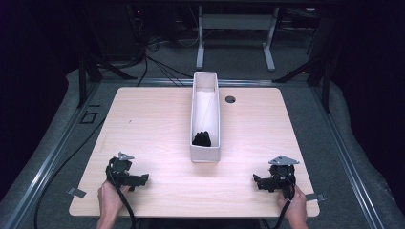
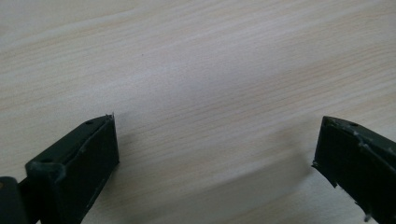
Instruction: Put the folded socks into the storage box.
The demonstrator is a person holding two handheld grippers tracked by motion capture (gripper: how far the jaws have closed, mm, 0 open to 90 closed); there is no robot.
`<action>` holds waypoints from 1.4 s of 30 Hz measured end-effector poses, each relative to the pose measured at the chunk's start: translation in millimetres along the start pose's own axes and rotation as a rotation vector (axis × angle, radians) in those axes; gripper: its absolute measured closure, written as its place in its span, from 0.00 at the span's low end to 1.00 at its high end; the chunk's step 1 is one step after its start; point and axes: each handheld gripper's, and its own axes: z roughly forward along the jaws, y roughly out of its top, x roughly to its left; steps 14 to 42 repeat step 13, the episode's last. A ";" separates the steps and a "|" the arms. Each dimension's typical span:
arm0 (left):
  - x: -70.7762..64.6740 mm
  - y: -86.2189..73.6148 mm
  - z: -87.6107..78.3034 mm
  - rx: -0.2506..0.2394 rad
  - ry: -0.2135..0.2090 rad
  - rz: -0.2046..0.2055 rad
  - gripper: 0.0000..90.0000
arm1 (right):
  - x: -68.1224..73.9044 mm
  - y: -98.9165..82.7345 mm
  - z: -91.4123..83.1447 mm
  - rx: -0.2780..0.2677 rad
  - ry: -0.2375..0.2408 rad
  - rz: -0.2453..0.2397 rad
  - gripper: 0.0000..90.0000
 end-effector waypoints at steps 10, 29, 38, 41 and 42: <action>4.7 -13.6 5.3 -0.152 0.022 0.015 0.00 | 0.0 -0.1 0.2 0.000 0.004 0.002 0.00; 5.1 -13.1 5.7 -0.152 0.022 0.014 0.00 | 0.0 0.0 0.2 0.000 0.003 0.002 0.00; 5.1 -13.1 5.7 -0.152 0.022 0.014 0.00 | 0.0 0.0 0.2 0.000 0.003 0.002 0.00; 5.1 -13.1 5.7 -0.152 0.022 0.014 0.00 | 0.0 0.0 0.2 0.000 0.003 0.002 0.00; 5.1 -13.1 5.7 -0.152 0.022 0.014 0.00 | 0.0 0.0 0.2 0.000 0.003 0.002 0.00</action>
